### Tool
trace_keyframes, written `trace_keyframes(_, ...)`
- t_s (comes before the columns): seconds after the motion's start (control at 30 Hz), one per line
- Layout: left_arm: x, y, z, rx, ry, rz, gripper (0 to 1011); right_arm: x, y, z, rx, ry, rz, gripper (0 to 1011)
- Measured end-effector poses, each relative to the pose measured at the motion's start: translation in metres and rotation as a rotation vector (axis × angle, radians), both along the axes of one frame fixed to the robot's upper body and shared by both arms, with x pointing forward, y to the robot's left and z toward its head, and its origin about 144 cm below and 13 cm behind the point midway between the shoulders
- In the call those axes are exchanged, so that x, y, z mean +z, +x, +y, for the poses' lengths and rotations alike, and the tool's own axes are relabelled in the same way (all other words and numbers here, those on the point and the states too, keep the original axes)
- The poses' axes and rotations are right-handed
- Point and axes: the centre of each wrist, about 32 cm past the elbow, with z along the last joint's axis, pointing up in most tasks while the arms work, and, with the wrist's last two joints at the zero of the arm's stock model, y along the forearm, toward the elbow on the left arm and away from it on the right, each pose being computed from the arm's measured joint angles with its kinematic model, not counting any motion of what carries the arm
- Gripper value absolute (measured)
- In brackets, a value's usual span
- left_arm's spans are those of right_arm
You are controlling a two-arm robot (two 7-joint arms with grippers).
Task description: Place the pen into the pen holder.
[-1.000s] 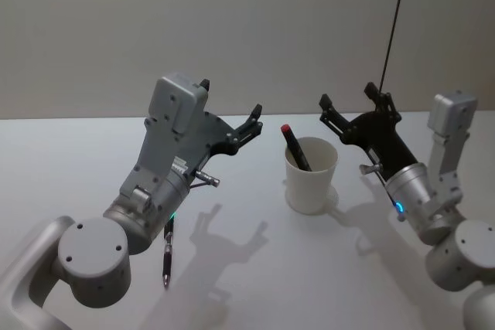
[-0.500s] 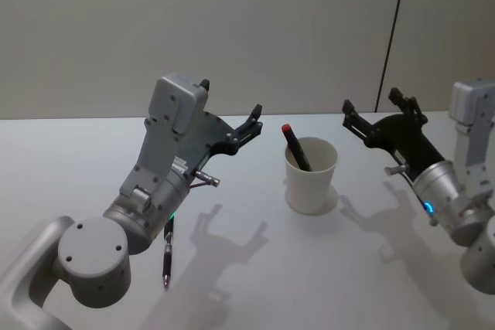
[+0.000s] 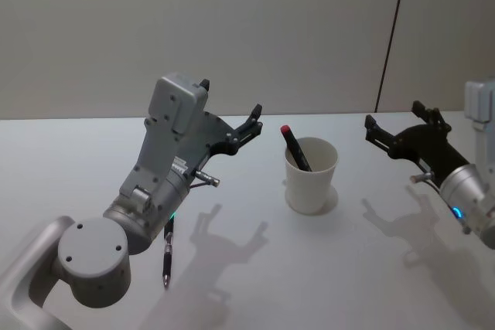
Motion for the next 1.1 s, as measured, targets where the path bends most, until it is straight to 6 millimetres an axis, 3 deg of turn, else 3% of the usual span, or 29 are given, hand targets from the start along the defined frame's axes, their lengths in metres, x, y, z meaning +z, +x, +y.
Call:
trace_keyframes(0.57, 0.000, 0.000, 0.000, 0.000, 0.000, 0.000, 1000, 0.008, -0.015, -0.025, -0.025, -0.085, 0.064, 1002)
trace_keyframes(1.1, 0.000, 0.000, 0.000, 0.000, 0.000, 0.000, 1000, 0.014, -0.024, -0.034, -0.031, -0.109, 0.079, 1002)
